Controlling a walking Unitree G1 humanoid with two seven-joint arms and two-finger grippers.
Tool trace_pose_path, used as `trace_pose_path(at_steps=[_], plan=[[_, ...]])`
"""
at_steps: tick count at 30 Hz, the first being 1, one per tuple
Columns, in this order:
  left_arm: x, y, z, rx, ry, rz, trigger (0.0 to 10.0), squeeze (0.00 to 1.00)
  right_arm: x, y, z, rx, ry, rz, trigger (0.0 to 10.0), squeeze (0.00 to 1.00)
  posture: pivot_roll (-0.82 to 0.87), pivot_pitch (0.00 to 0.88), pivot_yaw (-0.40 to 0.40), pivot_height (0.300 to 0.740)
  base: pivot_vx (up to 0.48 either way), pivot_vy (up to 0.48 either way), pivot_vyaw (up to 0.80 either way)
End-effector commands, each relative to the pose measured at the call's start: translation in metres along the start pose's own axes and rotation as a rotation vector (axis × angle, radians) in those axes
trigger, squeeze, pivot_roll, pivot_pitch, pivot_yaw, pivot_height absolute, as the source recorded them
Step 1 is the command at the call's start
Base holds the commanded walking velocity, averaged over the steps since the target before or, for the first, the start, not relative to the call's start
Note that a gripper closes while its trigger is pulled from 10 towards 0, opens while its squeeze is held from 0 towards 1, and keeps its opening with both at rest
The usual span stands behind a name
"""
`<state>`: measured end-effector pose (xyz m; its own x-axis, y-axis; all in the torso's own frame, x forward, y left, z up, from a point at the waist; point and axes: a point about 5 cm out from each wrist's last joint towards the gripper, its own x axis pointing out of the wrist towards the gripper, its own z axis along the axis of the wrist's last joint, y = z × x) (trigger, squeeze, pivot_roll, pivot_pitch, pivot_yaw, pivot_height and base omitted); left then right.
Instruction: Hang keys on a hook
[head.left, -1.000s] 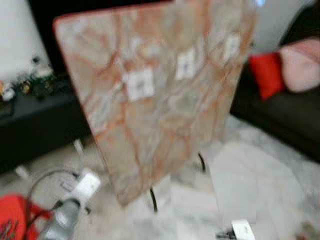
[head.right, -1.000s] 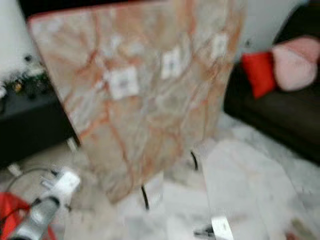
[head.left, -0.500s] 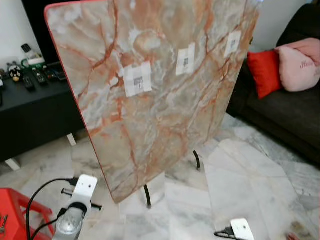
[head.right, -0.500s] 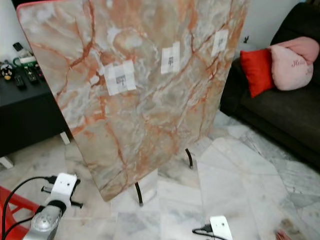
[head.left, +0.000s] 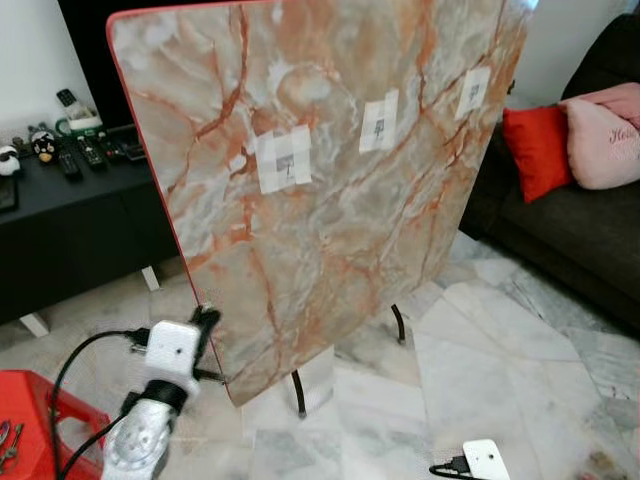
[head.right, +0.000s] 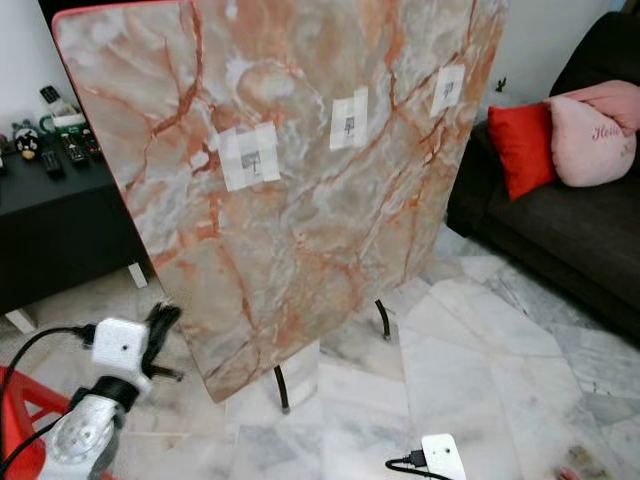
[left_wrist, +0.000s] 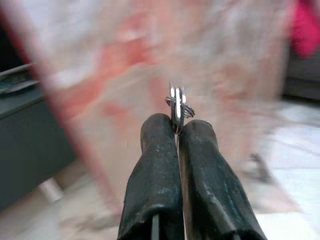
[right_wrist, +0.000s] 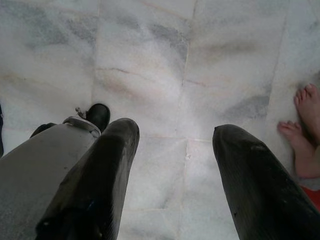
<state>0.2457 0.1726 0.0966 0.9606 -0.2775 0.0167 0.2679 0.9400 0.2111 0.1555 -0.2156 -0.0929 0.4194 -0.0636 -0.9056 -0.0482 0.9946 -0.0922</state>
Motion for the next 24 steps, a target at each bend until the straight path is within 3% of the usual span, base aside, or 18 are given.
trace_pose_path(at_steps=[1, 7, 9, 13, 19, 22, 23, 24], plan=[[0.011, -0.019, 0.017, -0.008, -0.027, -0.104, 10.0, 0.00, 0.000, -0.003, 0.002, 0.002, -0.006, -0.013, 10.0, 0.00, 0.07, 0.000, -0.100, 0.740, 0.000, 0.000, 0.00], [0.029, -0.042, 0.036, -0.059, -0.067, -0.148, 10.0, 0.00, 0.000, -0.002, 0.003, 0.005, -0.008, -0.016, 10.0, 0.00, 0.07, 0.000, -0.097, 0.740, 0.000, 0.000, 0.00], [0.040, -0.062, 0.047, -0.126, -0.085, -0.194, 10.0, 0.00, 0.000, -0.001, 0.003, 0.010, -0.010, -0.018, 10.0, 0.00, 0.06, 0.000, -0.094, 0.740, 0.000, 0.000, 0.00], [0.051, -0.074, 0.051, -0.114, -0.077, -0.201, 10.0, 0.00, 0.000, 0.000, 0.003, 0.016, -0.012, -0.019, 10.0, 0.00, 0.05, 0.000, -0.087, 0.740, 0.000, 0.000, 0.00], [0.068, -0.072, 0.056, -0.042, -0.044, -0.090, 10.0, 0.00, 0.000, 0.001, 0.002, 0.028, -0.018, -0.023, 10.0, 0.00, 0.05, 0.000, -0.082, 0.740, 0.000, 0.000, 0.00], [0.065, -0.063, 0.051, 0.021, -0.015, -0.043, 10.0, 0.00, 0.000, 0.001, 0.002, 0.039, -0.027, -0.022, 10.0, 0.00, 0.05, 0.000, -0.080, 0.740, 0.000, 0.000, 0.00], [0.061, -0.055, 0.045, 0.097, 0.014, -0.004, 10.0, 0.00, 0.000, 0.002, 0.003, 0.043, -0.033, -0.023, 10.0, 0.00, 0.05, 0.000, -0.079, 0.740, 0.000, 0.000, 0.00], [0.059, -0.051, 0.043, 0.121, 0.026, 0.022, 10.0, 0.00, 0.000, 0.001, 0.003, 0.043, -0.034, -0.025, 10.0, 0.00, 0.05, 0.000, -0.079, 0.740, 0.000, 0.000, 0.00]])
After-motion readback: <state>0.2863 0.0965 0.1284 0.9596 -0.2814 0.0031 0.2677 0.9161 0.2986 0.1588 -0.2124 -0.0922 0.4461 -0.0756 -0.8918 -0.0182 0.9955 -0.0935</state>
